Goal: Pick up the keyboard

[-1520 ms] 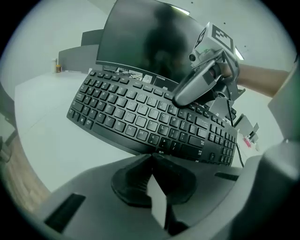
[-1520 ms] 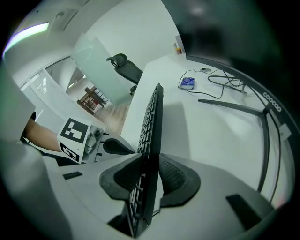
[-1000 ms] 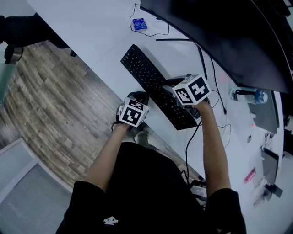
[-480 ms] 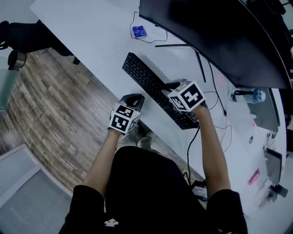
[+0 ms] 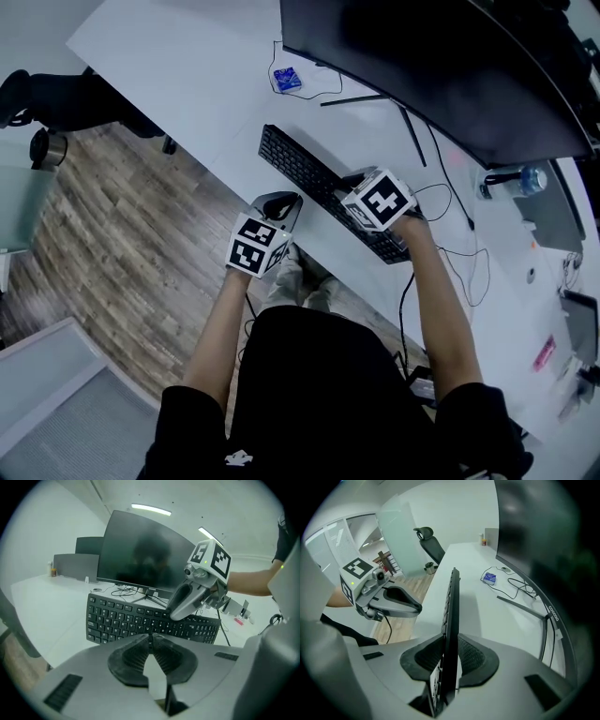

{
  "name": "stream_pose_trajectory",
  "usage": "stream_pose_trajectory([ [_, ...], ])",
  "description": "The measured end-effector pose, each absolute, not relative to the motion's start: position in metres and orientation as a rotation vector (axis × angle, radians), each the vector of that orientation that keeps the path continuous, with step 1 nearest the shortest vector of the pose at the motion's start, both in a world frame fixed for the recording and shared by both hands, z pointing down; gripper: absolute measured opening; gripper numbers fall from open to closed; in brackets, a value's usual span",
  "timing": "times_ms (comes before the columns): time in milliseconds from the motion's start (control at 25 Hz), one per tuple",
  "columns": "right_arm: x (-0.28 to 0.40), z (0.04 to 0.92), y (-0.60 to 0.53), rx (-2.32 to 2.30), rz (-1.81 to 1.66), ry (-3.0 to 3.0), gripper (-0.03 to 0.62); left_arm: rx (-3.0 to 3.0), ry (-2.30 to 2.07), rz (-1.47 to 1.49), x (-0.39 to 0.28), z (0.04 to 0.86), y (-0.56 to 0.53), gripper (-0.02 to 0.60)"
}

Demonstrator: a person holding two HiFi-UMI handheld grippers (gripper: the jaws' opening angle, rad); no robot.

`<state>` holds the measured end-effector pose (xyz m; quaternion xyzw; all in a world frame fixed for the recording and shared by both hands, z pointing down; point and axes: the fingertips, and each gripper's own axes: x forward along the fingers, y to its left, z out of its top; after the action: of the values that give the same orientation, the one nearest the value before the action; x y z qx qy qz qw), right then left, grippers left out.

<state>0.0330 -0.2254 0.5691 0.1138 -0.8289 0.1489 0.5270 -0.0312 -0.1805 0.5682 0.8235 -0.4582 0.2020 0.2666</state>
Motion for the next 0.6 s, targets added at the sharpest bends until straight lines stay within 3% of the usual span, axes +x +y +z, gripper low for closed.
stream_pose_trajectory([
  [600, 0.021, 0.557, -0.209, 0.358, 0.243, -1.973, 0.095, 2.459, -1.193, 0.828, -0.040, 0.520, -0.201, 0.011],
])
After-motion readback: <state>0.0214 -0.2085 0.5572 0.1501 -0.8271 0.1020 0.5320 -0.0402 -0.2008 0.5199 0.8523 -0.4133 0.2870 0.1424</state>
